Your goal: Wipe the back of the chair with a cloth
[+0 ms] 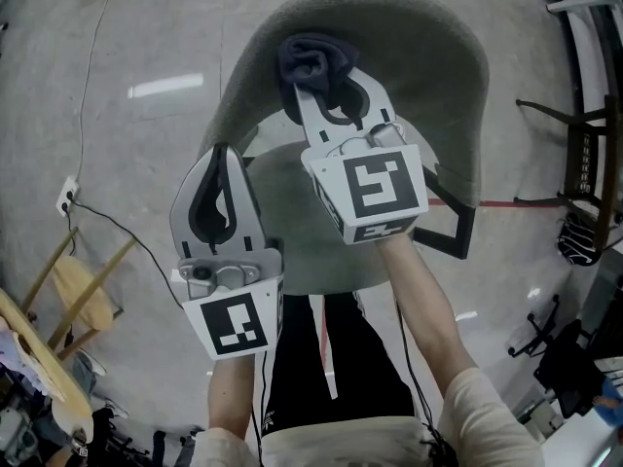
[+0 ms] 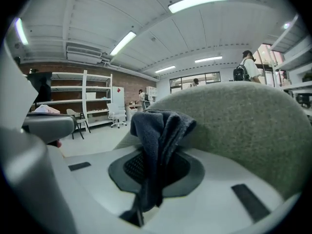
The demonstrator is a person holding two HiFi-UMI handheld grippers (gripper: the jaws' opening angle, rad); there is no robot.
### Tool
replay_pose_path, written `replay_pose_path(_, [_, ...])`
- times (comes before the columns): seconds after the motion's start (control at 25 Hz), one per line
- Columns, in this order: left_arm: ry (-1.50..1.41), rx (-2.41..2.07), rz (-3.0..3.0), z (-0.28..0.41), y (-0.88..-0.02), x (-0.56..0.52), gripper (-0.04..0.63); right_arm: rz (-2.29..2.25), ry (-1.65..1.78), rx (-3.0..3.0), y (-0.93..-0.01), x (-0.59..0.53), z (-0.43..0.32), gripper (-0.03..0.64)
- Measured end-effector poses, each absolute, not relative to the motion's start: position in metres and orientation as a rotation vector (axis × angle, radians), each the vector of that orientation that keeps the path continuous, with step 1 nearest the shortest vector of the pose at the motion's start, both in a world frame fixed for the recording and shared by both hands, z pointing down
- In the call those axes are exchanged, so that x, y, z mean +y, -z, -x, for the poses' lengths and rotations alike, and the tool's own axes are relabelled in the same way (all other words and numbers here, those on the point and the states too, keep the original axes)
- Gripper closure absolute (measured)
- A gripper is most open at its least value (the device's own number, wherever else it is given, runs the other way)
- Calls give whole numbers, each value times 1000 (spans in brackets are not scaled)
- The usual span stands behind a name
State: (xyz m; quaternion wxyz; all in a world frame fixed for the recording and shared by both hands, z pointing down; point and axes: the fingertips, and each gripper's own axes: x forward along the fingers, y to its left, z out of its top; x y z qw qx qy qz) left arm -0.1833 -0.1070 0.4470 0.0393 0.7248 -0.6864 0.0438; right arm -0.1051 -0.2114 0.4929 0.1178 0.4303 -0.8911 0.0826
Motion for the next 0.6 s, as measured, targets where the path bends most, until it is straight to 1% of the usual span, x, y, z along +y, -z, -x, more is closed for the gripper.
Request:
replay_pose_path(0.24, [-142, -2093, -2260, 170, -448, -115, 580, -1389, -228, -2505, -498, -225, 58, 558])
replay_pose_path(0.6, [-148, -1985, -2347, 130, -453, -129, 580, -1596, -235, -2367, -500, -231, -9, 558])
